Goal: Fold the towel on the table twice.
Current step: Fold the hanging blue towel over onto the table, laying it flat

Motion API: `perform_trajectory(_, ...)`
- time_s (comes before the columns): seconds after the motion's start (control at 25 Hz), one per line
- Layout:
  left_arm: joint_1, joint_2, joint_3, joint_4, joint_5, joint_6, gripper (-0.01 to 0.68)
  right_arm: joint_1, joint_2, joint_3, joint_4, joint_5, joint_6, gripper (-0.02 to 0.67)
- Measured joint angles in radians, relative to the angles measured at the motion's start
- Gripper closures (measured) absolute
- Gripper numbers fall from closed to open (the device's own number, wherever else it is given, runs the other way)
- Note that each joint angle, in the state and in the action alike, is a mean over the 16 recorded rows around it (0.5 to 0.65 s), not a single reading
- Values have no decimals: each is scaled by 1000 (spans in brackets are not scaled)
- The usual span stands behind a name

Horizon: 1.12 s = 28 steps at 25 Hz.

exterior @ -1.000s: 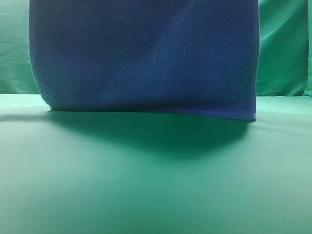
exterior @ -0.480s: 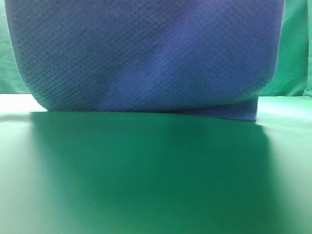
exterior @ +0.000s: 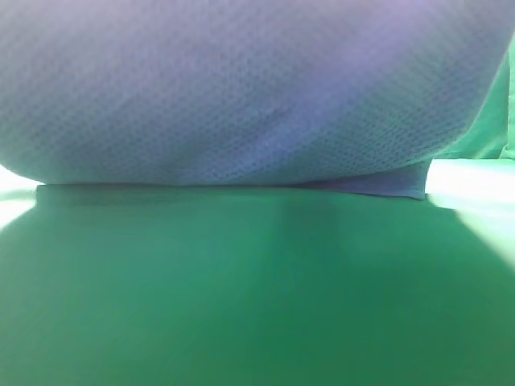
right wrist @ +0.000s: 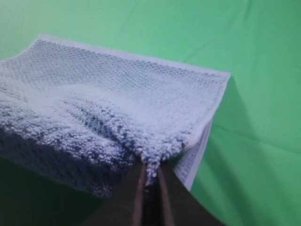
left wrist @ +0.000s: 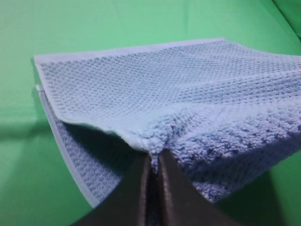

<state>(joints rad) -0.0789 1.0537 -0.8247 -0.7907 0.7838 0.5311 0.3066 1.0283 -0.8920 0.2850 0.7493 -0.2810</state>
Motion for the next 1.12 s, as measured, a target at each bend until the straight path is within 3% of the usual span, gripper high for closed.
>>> perform_trajectory(0.64,0,-142,312,-70,18,8,673,0,-206,298,48,88,0,649)
perform_trajectory(1.12,0,-83,379,-214,-115,84,673,0,-131,369,75,-73,0,649)
